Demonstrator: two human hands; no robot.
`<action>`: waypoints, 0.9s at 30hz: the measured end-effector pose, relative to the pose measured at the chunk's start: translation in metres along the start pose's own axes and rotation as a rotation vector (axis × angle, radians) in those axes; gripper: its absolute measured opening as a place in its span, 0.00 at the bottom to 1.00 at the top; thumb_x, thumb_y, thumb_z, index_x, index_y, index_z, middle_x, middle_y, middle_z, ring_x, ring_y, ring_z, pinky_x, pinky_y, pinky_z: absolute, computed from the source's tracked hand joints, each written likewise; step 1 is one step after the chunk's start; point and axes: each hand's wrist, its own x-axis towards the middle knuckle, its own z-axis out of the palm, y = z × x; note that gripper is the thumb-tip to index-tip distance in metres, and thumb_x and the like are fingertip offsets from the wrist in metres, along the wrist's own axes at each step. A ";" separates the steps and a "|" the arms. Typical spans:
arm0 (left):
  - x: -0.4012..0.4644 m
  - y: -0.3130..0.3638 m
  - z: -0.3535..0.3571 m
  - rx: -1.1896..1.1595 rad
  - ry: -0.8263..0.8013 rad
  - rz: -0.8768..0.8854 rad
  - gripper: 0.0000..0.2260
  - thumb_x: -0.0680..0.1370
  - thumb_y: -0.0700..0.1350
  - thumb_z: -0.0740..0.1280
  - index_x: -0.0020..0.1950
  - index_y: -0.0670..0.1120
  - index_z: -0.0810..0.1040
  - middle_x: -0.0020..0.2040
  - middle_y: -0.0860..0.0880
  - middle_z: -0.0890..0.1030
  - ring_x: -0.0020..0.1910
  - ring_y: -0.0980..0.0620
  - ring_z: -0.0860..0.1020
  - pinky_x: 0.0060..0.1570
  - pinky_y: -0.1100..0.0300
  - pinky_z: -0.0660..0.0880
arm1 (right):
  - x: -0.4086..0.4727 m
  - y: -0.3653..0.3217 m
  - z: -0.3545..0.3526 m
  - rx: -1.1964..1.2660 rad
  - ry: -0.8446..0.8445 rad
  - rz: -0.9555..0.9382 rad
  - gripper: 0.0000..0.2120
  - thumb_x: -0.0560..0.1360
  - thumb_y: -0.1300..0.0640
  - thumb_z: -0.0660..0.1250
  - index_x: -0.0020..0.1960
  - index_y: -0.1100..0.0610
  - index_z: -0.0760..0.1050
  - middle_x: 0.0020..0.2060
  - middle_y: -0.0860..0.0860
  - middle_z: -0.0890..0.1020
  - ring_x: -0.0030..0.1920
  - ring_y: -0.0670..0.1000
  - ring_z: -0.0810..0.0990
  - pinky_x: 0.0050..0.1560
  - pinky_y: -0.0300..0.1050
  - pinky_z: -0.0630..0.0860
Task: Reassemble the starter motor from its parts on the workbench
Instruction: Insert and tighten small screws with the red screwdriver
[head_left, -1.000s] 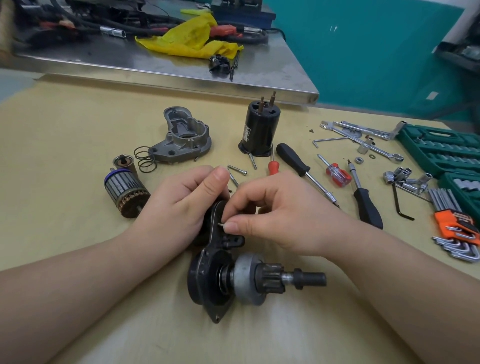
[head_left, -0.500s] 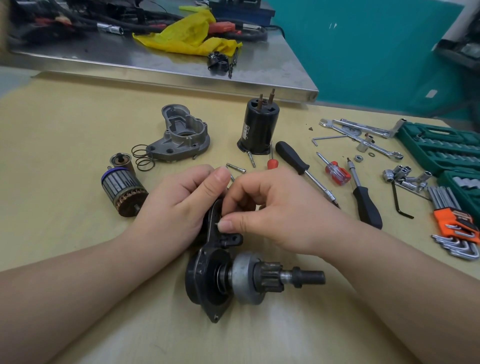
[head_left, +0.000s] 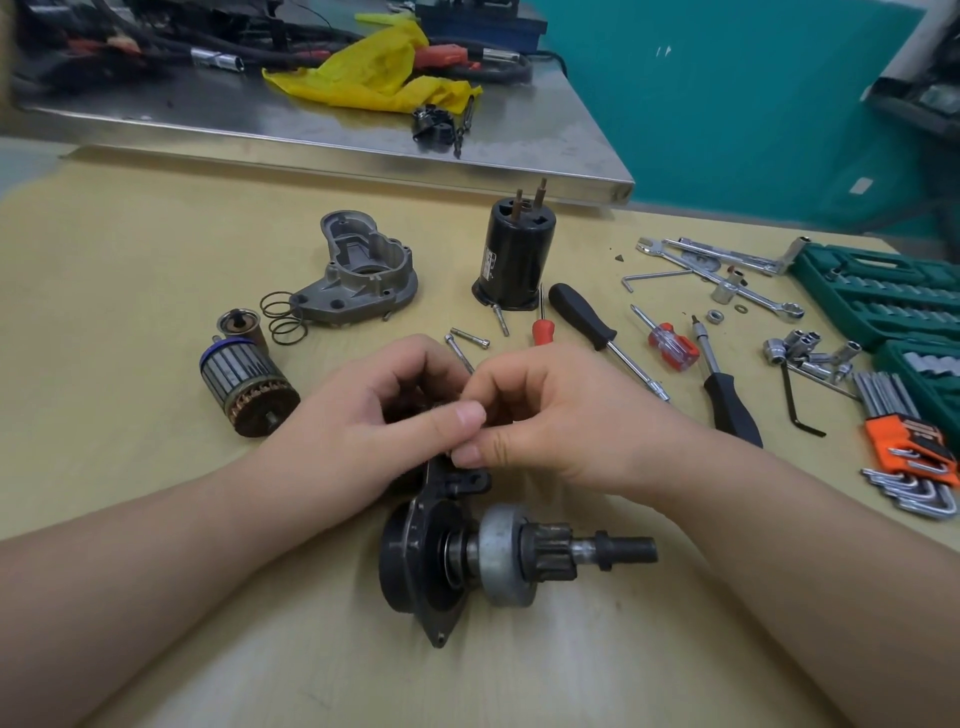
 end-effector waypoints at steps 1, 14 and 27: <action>-0.001 0.000 -0.002 0.016 -0.010 0.000 0.13 0.74 0.58 0.74 0.54 0.52 0.83 0.49 0.49 0.86 0.48 0.50 0.84 0.48 0.60 0.81 | 0.001 0.002 -0.001 -0.010 -0.003 -0.002 0.07 0.72 0.60 0.81 0.43 0.51 0.84 0.40 0.58 0.86 0.42 0.49 0.82 0.50 0.52 0.81; -0.005 0.006 -0.001 0.147 0.061 0.161 0.08 0.75 0.54 0.73 0.46 0.50 0.85 0.49 0.50 0.85 0.52 0.48 0.84 0.52 0.60 0.79 | 0.008 0.023 -0.062 -0.570 0.517 0.200 0.04 0.79 0.44 0.72 0.48 0.43 0.82 0.40 0.40 0.84 0.42 0.44 0.82 0.41 0.47 0.83; -0.004 0.012 -0.012 0.148 -0.122 0.202 0.08 0.77 0.52 0.72 0.43 0.48 0.84 0.56 0.51 0.85 0.57 0.47 0.84 0.56 0.66 0.75 | 0.009 0.045 -0.048 -0.961 0.374 0.064 0.21 0.80 0.32 0.58 0.69 0.35 0.76 0.52 0.42 0.73 0.61 0.49 0.72 0.53 0.51 0.76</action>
